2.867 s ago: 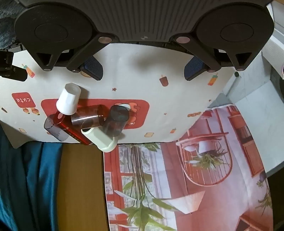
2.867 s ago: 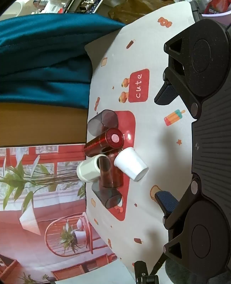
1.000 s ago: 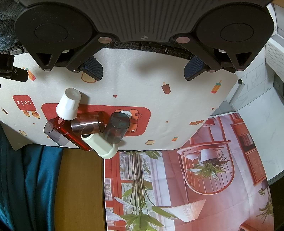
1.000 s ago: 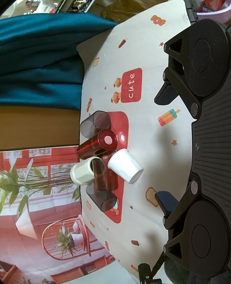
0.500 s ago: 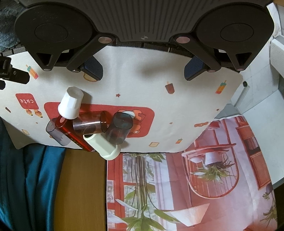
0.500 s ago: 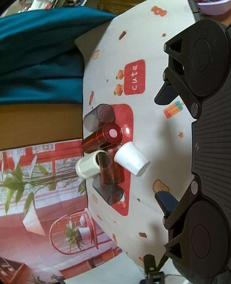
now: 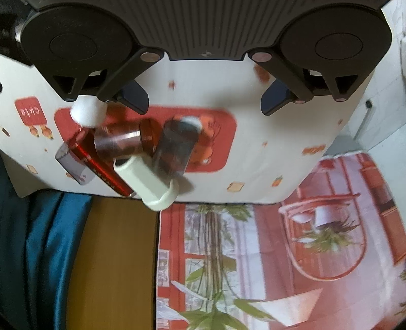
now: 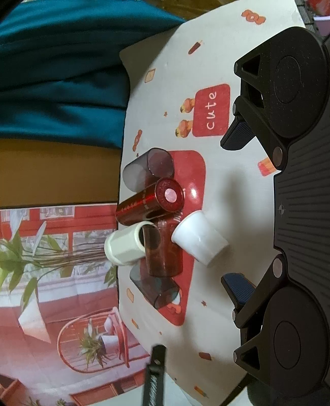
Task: Flip cup upright
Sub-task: 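Grasp the dark grey translucent cup lying on its side with the left gripper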
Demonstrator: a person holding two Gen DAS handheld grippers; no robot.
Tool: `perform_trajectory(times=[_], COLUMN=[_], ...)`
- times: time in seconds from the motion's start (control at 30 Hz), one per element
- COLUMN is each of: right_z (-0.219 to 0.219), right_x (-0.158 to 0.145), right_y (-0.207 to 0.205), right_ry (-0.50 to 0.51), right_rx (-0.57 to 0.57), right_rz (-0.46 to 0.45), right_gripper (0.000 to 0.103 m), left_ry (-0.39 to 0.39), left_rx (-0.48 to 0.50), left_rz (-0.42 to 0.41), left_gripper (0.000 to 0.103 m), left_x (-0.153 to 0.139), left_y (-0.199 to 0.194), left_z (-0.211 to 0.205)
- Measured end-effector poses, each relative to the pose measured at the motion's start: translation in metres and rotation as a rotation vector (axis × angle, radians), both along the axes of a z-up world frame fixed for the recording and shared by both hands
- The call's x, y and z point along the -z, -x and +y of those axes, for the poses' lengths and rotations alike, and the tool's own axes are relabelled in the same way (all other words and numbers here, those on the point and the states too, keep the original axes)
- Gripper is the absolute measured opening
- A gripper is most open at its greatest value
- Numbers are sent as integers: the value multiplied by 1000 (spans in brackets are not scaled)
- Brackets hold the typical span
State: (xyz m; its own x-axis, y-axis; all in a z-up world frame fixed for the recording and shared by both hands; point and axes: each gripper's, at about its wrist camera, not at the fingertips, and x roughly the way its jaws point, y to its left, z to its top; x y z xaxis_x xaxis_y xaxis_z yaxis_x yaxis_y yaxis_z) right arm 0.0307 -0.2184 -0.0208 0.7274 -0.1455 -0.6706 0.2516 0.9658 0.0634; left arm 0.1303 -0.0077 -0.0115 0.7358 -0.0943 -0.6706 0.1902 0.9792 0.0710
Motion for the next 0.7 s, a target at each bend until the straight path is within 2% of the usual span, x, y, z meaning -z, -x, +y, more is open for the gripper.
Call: perform_trajectory(times=[0.1,0.27,0.37,0.53,0.6,0.7], right_z=[-2,-3,-8,-20,-21,-21], right_x=[8,19,22,28,30,32], right_y=[-10,-20,-20,-19,-20,-20], right_ry=[-11,-16,-16,-29,-34,-38], right_rx=[3,-6,8,51,56,56], right_rz=[12,36,46,61,66,70], right_gripper=[103,103,103,103,103,103], left_ry=[5,59,69,61,62,77], left_rx=[45,88,79,125,147,188], left_rz=[-12,62,84,119,128,148], left_gripper=[96,94,91,90,86,67], left_x=[12,43,59,78,81,85], left_y=[-33,-97,-117,-137,-138,-134], left_z=[-6,-15,-16,-26,-30,-34])
